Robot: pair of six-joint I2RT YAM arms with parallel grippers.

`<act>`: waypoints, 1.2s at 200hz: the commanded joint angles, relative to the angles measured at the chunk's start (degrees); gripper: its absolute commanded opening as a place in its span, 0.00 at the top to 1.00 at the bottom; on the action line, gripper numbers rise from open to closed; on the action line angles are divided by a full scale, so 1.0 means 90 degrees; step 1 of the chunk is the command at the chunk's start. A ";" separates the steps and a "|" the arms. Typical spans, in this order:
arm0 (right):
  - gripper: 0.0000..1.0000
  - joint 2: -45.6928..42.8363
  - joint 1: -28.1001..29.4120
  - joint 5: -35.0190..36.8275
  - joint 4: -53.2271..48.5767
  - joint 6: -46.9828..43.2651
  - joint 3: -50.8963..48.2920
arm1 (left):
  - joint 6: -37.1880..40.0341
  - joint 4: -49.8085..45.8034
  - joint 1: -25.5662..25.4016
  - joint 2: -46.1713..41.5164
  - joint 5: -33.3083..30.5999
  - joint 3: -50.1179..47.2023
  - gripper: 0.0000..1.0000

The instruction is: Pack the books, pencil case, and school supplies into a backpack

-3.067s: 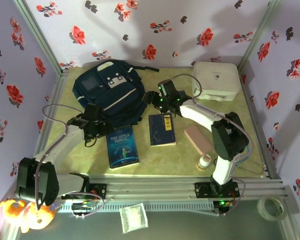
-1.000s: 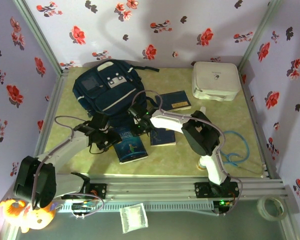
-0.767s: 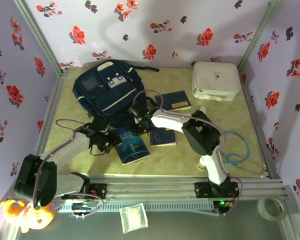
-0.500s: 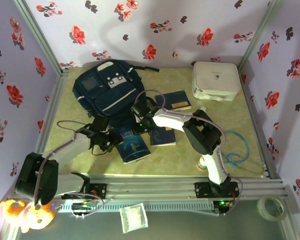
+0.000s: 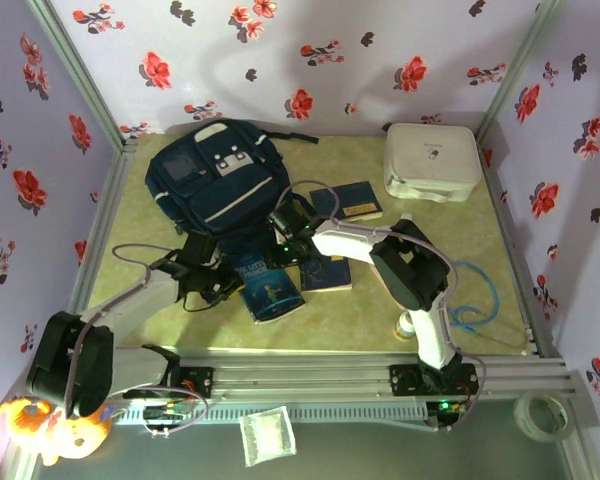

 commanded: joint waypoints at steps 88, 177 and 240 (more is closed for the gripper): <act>0.25 -0.1751 -0.0724 0.0720 0.0934 0.0765 -0.0880 | 0.1458 -0.4241 0.0226 -0.1001 -0.2155 0.3160 1.00; 0.12 -0.1954 -0.1400 -0.0944 0.3304 0.2863 -0.1520 | 0.1806 -0.1188 0.0283 -0.0223 -0.2016 0.4141 1.00; 0.11 -0.1332 -0.2021 -0.2366 0.6606 0.6047 -0.1972 | 0.0372 0.1215 0.0703 0.0672 -0.0995 0.4066 1.00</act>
